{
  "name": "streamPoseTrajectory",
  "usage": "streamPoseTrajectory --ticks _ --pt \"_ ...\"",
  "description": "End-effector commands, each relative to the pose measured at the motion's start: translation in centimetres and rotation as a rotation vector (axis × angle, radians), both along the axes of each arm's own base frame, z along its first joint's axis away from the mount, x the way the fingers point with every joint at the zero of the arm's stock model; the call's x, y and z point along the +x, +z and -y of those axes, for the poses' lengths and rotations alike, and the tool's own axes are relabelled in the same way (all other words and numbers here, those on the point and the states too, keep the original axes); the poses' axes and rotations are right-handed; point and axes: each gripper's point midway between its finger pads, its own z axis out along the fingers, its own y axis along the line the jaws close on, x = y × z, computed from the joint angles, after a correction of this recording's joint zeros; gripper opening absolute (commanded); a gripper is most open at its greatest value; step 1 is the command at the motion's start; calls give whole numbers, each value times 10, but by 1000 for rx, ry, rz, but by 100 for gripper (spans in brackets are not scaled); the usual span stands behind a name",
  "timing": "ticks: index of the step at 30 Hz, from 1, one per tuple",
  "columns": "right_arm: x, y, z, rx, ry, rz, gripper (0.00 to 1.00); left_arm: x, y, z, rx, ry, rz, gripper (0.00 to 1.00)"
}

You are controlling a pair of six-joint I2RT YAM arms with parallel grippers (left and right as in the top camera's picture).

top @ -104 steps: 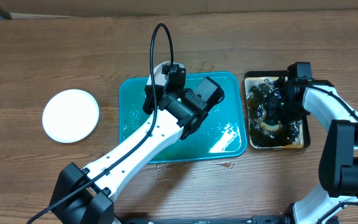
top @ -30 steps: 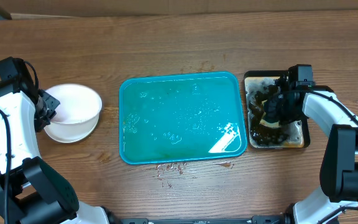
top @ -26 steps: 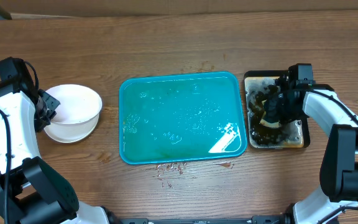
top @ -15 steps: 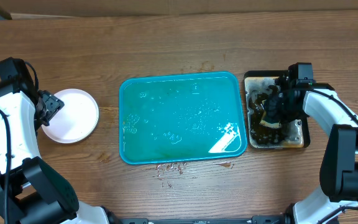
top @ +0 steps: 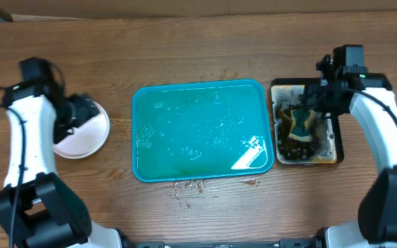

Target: Clean dirty plates on tray and stack at the side

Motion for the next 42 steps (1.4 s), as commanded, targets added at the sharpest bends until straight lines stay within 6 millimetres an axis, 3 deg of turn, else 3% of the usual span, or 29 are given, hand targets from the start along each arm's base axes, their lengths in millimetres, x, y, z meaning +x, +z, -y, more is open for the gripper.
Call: streamPoseTrajectory --ticks 1,2,8,14,20,27,33,42 --pt "-14 28 -12 29 24 18 63 -8 7 49 -87 -202 -27 100" --pt "-22 29 -15 47 29 -6 100 -14 6 58 -93 -225 -56 100" --pt "-47 32 -21 80 26 -74 100 -41 7 87 -118 -307 -173 100" --pt "-63 53 -21 82 11 29 100 -61 9 102 -122 -349 -148 100" --pt "-85 86 -21 73 21 268 100 -82 26 109 -71 -367 96 100" --pt "-127 116 -22 66 29 463 100 -102 79 110 45 -351 534 100" --pt "-143 134 -23 63 32 536 100 -125 117 107 127 -339 725 100" --pt "-143 133 -23 64 32 530 100 -133 116 108 127 -338 724 100"
